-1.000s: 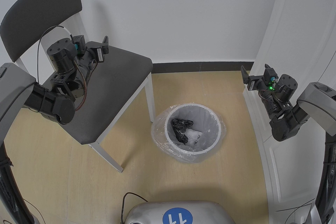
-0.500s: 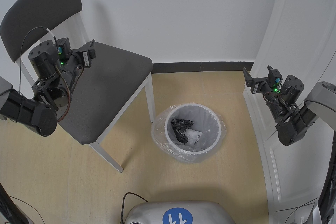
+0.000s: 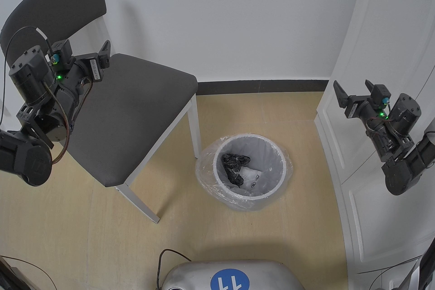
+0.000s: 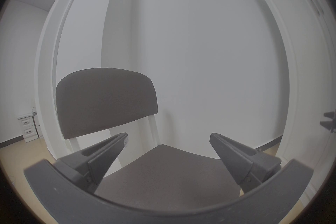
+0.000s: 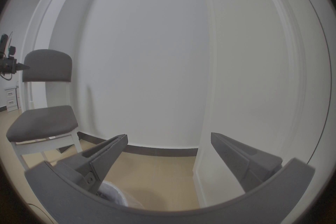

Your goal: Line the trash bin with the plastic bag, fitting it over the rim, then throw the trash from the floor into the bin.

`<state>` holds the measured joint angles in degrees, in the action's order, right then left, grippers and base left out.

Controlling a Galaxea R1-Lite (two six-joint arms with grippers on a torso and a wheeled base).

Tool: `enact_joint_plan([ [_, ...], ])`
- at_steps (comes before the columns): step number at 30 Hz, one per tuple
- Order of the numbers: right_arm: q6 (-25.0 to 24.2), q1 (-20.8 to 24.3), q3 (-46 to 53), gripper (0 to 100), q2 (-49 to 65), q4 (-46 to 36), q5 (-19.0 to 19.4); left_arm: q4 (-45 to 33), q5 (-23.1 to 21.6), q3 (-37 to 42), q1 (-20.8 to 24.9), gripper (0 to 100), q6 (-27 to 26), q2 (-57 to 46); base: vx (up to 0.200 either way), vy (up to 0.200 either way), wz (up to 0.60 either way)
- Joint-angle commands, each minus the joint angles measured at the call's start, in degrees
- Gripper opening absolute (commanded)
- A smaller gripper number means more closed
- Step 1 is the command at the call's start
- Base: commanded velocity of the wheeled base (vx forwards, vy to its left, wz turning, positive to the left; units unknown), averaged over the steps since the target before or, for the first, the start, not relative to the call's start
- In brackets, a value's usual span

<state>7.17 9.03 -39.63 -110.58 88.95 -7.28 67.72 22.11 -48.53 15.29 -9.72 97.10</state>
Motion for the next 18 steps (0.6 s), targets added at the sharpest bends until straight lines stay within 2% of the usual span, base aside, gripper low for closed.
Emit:
enact_joint_plan([
  [1, 0.13, -0.07, 3.68, 100, 9.86, -1.59, 0.25, 0.04, 0.03, 3.53, 0.01, 100, 0.05, -4.81, 0.000, 0.000, 0.00],
  [6, -0.31, -0.86, 4.39, 100, 13.20, -4.67, -0.19, -0.04, 0.03, 6.69, -0.08, 100, 0.05, -7.80, 0.000, 0.000, 0.00],
  [18, -4.80, -3.14, 13.00, 100, 22.69, -5.28, -1.25, -3.12, 0.03, 15.75, -1.05, 100, 0.14, -19.49, 0.000, 0.000, 0.00],
])
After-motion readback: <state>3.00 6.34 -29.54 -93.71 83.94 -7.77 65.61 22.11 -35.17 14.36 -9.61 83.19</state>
